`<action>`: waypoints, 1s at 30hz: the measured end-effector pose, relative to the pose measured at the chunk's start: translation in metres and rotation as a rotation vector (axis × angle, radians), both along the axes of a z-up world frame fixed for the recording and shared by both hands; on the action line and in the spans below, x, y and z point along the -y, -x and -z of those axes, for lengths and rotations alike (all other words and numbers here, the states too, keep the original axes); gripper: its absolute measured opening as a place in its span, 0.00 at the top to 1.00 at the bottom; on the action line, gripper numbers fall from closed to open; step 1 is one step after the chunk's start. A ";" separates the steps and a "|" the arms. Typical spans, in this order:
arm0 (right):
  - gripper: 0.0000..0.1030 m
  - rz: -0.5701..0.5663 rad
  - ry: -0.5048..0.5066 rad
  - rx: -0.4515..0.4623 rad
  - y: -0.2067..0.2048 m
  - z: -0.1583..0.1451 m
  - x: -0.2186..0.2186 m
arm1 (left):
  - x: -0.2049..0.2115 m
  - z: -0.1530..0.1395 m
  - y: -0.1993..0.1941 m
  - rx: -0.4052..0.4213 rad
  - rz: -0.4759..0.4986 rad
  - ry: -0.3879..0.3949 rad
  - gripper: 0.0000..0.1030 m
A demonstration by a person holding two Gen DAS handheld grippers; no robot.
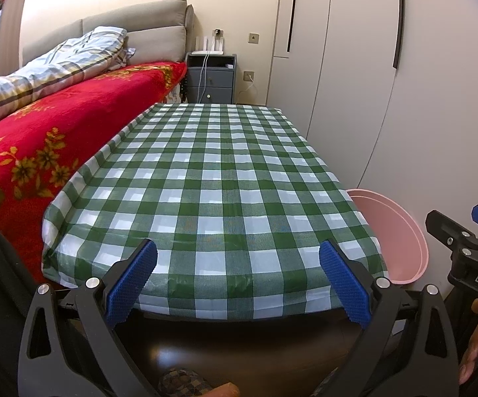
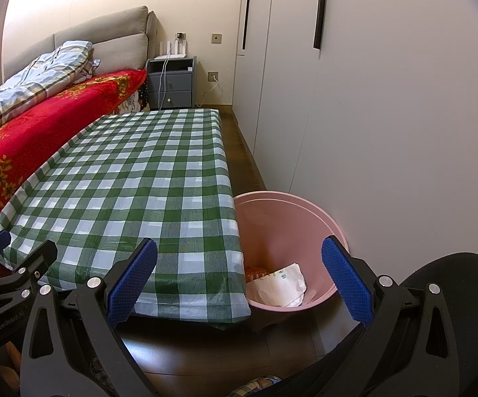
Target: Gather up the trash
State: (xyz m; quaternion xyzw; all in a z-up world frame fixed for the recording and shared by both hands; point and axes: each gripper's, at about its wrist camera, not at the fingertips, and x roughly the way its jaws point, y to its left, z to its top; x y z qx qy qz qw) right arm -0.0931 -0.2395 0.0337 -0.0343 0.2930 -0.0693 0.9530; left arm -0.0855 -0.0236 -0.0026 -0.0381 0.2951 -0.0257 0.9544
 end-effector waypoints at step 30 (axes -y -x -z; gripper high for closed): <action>0.05 0.000 0.000 -0.007 0.000 0.003 -0.001 | -0.003 0.004 -0.001 -0.004 0.011 -0.007 0.08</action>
